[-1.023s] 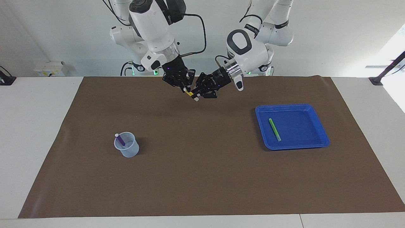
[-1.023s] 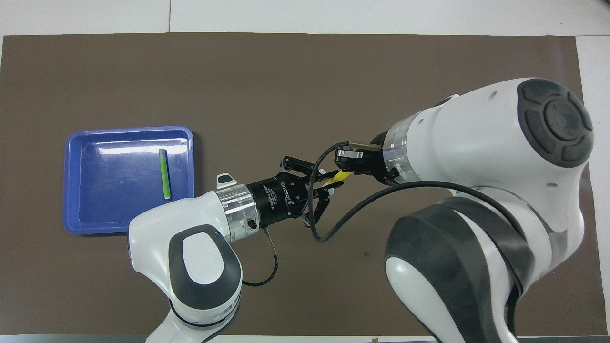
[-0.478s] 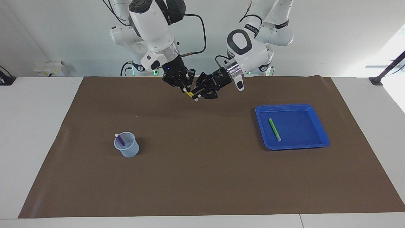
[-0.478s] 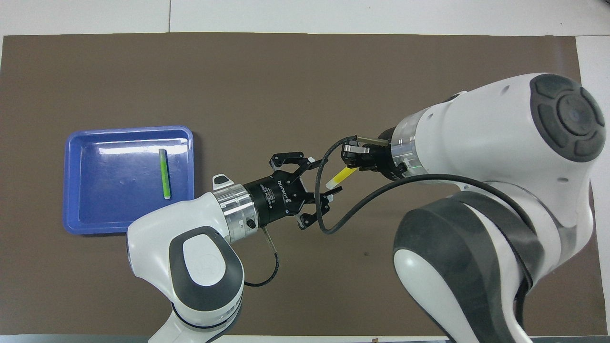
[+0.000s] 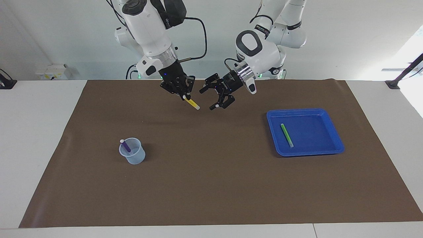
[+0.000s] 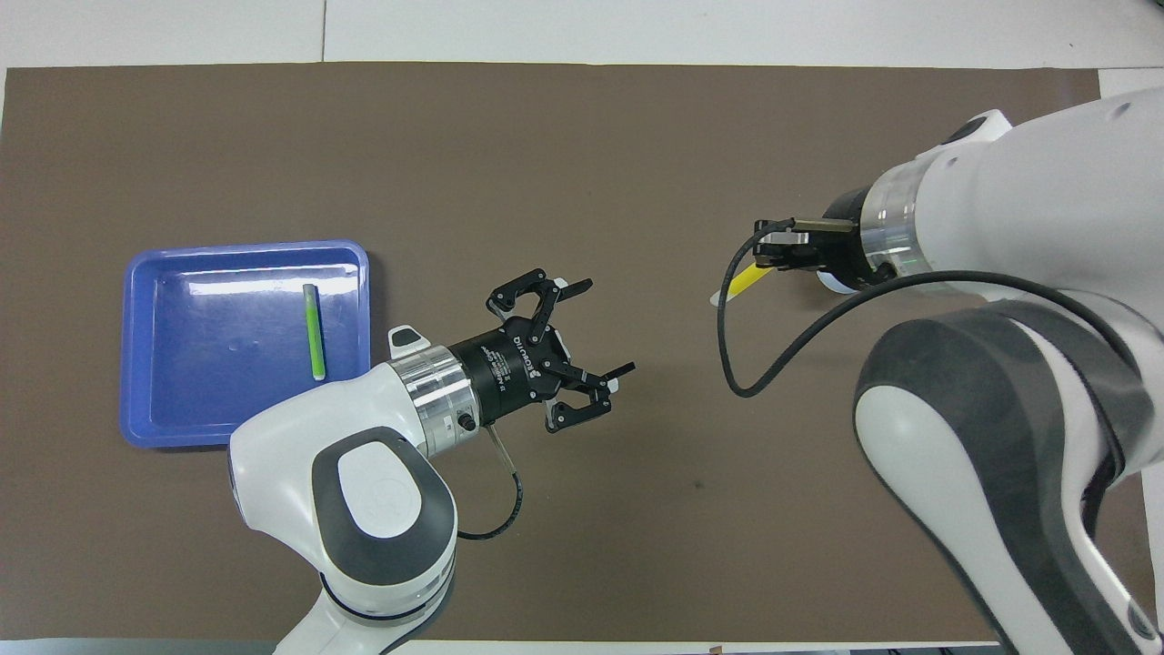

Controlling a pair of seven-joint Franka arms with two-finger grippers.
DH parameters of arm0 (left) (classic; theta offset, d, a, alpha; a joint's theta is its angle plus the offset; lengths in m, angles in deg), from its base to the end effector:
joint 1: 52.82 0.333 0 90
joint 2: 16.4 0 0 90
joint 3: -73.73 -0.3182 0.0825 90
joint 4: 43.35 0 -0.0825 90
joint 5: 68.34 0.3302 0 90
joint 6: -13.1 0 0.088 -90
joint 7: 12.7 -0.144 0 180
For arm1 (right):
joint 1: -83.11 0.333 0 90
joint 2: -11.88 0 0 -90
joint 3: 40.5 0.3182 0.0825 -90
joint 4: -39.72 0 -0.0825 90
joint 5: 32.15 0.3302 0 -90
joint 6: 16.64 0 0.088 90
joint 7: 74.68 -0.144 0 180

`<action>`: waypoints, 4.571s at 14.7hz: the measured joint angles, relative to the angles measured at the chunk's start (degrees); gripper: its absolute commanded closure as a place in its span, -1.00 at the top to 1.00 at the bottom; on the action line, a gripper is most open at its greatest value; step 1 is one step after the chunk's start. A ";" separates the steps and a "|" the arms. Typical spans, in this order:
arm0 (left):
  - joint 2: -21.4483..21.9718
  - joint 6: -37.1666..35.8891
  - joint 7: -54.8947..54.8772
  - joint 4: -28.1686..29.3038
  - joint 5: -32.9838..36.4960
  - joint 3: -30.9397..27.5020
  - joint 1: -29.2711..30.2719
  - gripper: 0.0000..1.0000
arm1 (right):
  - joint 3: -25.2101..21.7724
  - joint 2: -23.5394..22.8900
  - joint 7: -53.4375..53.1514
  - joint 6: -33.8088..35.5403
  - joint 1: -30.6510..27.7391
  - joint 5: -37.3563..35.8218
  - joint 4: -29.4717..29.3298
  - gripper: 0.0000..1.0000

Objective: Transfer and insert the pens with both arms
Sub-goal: 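Insert the yellow pen into the white cup with the right gripper, then grasp the green pen with the left gripper while the right gripper withdraws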

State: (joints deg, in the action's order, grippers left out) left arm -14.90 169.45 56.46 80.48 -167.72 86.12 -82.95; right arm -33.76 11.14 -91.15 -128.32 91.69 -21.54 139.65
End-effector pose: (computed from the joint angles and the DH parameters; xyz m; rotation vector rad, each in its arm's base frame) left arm 0.4103 -0.3465 0.4536 1.1701 1.7555 -0.7527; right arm 0.5165 0.1605 0.5473 -2.9079 0.1050 -0.1977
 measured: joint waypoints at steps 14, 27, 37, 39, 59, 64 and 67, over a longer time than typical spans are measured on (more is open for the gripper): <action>0.14 -13.38 -2.68 3.62 32.98 -0.62 15.27 1.00 | -0.18 -2.51 27.94 -16.43 -12.40 -8.04 9.47 -1.00; -2.21 -31.25 -21.81 -2.46 83.38 -0.88 26.40 1.00 | 0.45 -4.57 29.47 -24.66 -12.51 -8.05 19.49 -1.00; -7.64 -28.62 -62.67 -2.50 96.53 -1.04 34.24 0.91 | 0.45 -3.95 30.70 -27.45 -12.51 -8.05 20.72 1.00; -10.76 -26.21 -63.10 -2.47 98.07 -0.58 34.06 0.87 | 0.43 -3.67 30.70 -22.34 -12.51 -8.05 17.10 1.00; -15.60 -24.74 -63.67 -3.84 101.54 -0.30 33.28 -1.00 | 0.54 1.19 14.20 19.89 -12.65 -10.10 -8.57 1.00; -15.59 -30.46 -61.75 -8.02 101.51 -0.66 33.63 -1.00 | 0.71 1.10 13.92 19.96 -12.45 -10.10 -8.68 1.00; -15.25 -38.98 -56.32 -14.60 98.68 -0.55 33.62 -1.00 | 0.72 1.06 13.76 19.96 -12.45 -10.10 -8.71 1.00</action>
State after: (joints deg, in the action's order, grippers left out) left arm -30.15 130.48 0.14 65.88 -69.04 85.56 -49.34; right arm -33.04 12.20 -77.39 -108.35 79.25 -31.64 130.94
